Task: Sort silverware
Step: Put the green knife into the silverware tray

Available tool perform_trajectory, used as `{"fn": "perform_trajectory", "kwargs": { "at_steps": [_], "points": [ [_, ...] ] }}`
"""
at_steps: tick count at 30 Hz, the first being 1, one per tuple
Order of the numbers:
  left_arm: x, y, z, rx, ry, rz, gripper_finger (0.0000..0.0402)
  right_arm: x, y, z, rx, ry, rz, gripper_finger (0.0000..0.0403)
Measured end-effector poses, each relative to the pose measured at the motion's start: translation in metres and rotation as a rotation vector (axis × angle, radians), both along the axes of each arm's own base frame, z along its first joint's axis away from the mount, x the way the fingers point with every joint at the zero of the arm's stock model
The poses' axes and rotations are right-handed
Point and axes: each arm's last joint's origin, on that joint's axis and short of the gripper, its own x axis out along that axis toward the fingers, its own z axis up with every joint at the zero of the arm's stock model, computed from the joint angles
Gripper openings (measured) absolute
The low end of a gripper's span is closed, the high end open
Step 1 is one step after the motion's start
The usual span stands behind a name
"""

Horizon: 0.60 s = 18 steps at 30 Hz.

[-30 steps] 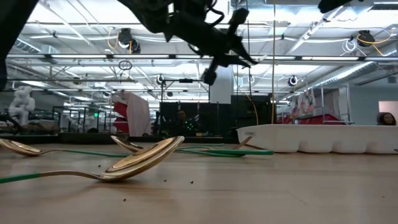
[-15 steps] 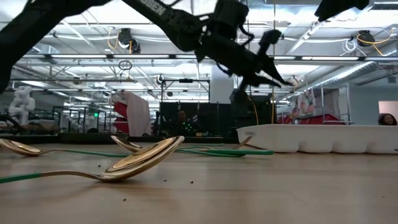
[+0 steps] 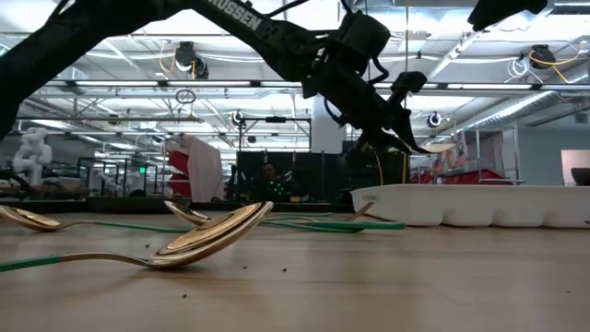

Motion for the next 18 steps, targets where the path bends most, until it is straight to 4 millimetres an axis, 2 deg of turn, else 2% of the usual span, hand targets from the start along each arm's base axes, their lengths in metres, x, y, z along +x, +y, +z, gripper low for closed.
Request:
{"fn": "perform_trajectory", "kwargs": {
  "at_steps": [5, 11, 18],
  "points": [
    [0.001, -0.002, -0.004, -0.007, 0.018, -0.012, 0.0027, 0.000, 0.000, 0.000, -0.005, 0.003, 0.005, 0.0141],
    [0.004, -0.007, -0.023, -0.031, 0.060, -0.053, 0.0027, 0.000, 0.000, 0.000, -0.008, 0.004, 0.009, 0.0141],
    [0.006, -0.008, -0.032, -0.033, 0.069, -0.055, 0.0027, 0.000, 0.000, 0.001, -0.005, -0.009, 0.010, 0.0141]
  ]
}}
